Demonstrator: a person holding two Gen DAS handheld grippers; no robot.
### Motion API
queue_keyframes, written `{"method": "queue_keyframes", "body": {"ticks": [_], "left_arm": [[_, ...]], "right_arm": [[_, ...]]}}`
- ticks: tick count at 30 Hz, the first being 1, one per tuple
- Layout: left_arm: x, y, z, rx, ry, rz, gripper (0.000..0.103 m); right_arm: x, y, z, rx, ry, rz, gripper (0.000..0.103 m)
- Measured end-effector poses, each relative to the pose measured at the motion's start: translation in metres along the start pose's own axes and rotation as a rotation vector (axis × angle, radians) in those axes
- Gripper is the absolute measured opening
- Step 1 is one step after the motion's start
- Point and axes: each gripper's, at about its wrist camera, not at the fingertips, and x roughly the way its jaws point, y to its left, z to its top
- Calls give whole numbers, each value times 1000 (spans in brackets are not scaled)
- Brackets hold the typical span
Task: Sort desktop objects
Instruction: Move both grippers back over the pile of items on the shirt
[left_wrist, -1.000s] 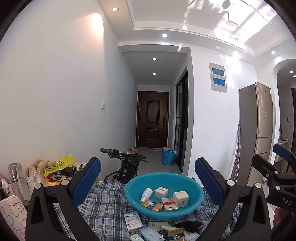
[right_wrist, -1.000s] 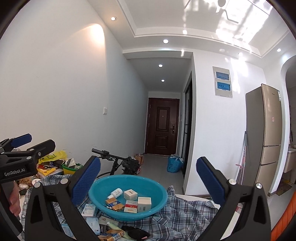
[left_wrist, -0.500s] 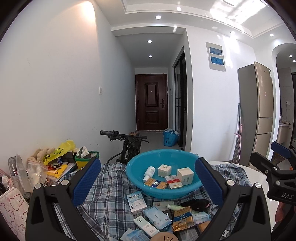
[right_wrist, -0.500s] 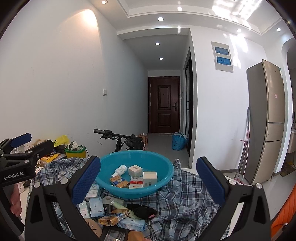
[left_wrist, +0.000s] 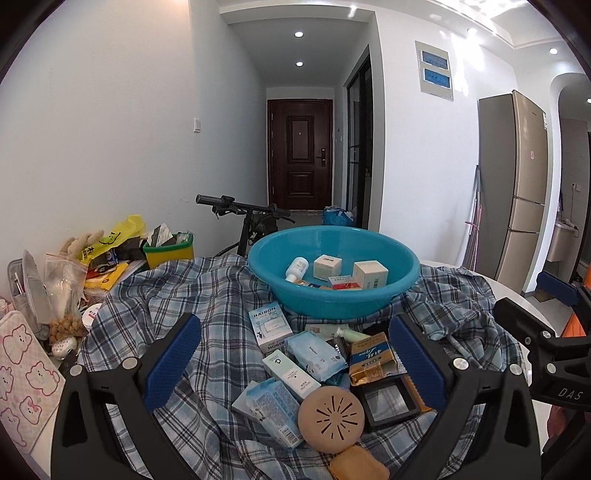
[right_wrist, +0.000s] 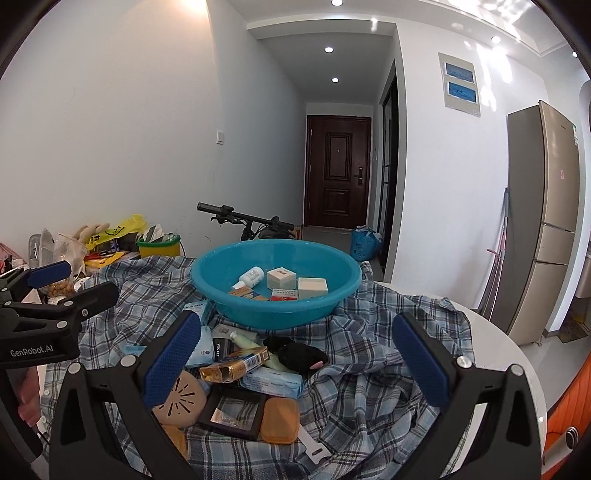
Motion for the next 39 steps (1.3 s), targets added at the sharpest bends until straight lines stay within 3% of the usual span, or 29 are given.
{"method": "queue_keyframes", "body": {"ticks": [15,25,35,39], "left_arm": [[23,-4,-61,21,152,4,103],[31,-7,-73,7,204,-27,103],[43,-19,-67,-15,251,-163,103],[63,-28,-63,1,311,-234,86]], "right_arm": [[16,1,-54,10,160,-8,103],[17,-6,-62,23,184,-17,103],[18,-9,-65,27,192,-11,103],[19,-12,-67,28,196,-16,103]]}}
